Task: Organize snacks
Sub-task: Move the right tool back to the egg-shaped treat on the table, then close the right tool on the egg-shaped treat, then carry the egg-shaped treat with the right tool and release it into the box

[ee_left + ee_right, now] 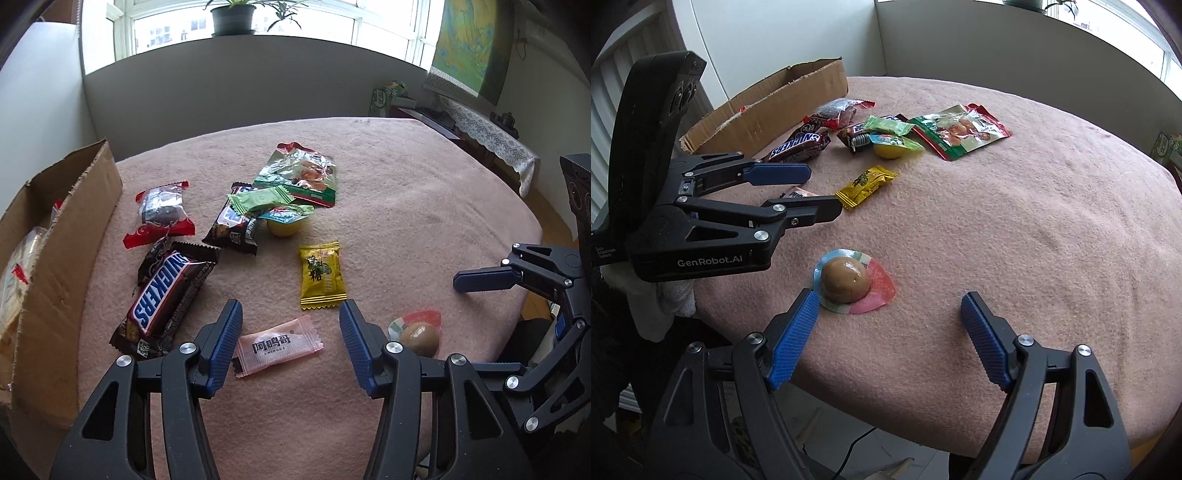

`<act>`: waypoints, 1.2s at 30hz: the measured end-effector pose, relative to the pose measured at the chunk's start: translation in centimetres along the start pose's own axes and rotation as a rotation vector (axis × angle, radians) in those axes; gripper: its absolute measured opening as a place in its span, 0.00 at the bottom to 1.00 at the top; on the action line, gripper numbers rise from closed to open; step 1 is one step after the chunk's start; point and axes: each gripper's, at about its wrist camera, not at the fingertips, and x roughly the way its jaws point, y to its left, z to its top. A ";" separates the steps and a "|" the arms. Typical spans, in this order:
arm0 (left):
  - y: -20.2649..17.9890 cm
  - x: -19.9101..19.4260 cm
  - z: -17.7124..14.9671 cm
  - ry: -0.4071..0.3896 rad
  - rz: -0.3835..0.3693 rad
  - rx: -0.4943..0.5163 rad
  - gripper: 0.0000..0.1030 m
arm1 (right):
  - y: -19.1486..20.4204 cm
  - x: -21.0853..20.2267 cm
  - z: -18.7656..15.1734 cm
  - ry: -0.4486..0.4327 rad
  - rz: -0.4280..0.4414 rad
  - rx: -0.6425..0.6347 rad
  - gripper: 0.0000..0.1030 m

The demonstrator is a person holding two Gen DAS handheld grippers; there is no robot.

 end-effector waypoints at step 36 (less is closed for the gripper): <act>0.2 -1.8 -2.7 -0.025 0.053 -0.036 0.17 | 0.4 1.0 1.2 -0.041 -0.040 0.009 0.33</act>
